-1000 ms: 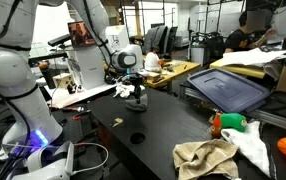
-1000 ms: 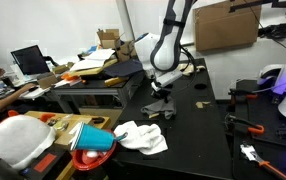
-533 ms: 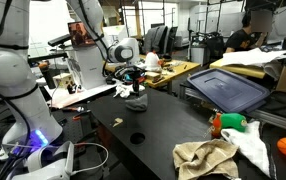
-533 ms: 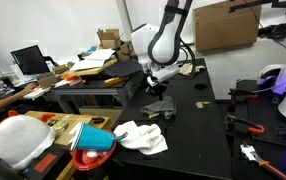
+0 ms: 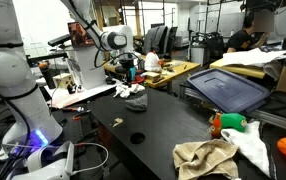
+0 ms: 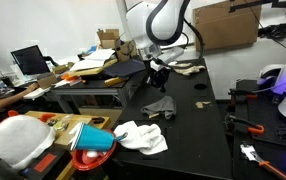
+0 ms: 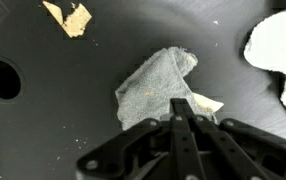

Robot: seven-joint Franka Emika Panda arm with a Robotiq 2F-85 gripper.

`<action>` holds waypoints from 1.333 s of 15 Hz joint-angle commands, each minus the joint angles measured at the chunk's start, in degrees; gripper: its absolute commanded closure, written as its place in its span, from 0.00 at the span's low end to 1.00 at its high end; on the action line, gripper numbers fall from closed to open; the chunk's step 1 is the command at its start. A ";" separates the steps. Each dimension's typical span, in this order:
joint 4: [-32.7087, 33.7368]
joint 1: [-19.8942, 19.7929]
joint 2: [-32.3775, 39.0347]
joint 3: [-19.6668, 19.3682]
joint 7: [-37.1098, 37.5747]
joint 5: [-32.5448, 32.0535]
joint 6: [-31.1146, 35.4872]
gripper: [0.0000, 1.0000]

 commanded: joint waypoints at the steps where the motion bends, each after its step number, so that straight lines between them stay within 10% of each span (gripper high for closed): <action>1: -2.82 -2.23 -9.50 3.04 -6.82 0.11 -10.19 1.00; 15: -0.65 -4.45 -28.41 9.00 -27.25 0.45 -33.36 1.00; 16: -0.32 -4.53 -28.80 9.44 -26.23 0.88 -34.36 0.74; 17: -0.56 -4.98 -26.71 9.47 -25.91 0.21 -31.71 0.98; 20: -0.48 -4.93 -28.06 9.88 -25.91 0.38 -32.78 0.77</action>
